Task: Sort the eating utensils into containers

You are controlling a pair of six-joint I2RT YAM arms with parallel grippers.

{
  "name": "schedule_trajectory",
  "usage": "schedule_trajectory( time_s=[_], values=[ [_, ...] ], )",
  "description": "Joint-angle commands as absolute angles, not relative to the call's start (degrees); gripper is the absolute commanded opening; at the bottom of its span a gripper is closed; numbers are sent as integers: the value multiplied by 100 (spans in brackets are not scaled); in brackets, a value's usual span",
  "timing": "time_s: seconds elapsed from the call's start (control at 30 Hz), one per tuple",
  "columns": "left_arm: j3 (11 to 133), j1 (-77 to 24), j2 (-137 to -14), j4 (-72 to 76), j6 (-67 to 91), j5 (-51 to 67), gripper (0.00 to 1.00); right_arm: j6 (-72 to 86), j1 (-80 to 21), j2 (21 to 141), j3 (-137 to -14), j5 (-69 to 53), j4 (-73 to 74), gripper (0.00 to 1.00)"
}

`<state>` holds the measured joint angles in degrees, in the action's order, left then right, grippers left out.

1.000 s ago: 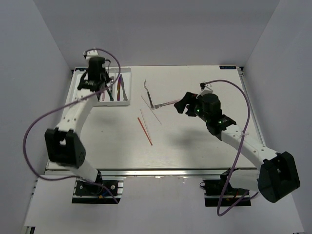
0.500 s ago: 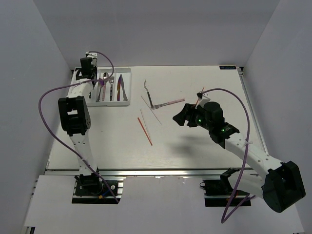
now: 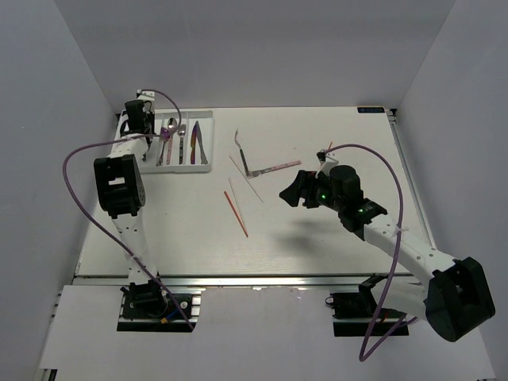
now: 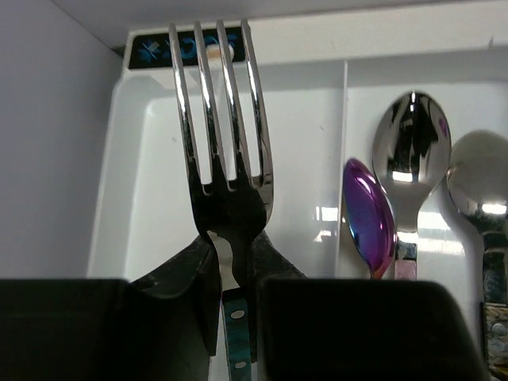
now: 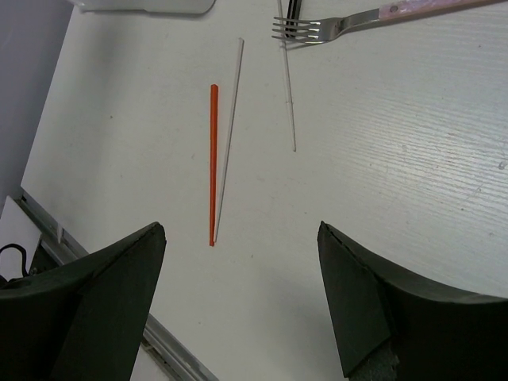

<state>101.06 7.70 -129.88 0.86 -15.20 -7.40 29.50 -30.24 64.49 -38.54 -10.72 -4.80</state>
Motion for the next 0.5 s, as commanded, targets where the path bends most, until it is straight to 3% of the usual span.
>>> schedule_trajectory(
  time_s=[0.0,0.1,0.13,0.2,0.23,0.3,0.33,0.47],
  values=[
    [9889,773,-12964,280,-1442,-475,7,2848,-3050,6504,-3990,-1125,-694,82],
    [9826,773,-12972,316,-1363,-536,20,2839,-3050,6539,-3982,-1143,-721,82],
    [9809,765,-12955,325,-1293,-580,40,2839,-3050,6548,-3990,-1125,-721,83],
    [9774,773,-12885,387,-1196,-798,63,2830,-3050,6592,-4008,-1099,-721,83],
    [9739,773,-12754,413,-1091,-843,74,2830,-3050,6618,-4008,-1064,-721,83],
    [9712,773,-12561,448,-950,-844,80,2813,-3050,6697,-4034,-985,-729,85],
    [9703,773,-12438,466,-888,-870,97,2786,-3059,6741,-4043,-976,-721,86],
    [10035,773,-11701,151,-485,-1142,98,2646,-3050,7004,-4157,-730,-738,89]
  ],
)
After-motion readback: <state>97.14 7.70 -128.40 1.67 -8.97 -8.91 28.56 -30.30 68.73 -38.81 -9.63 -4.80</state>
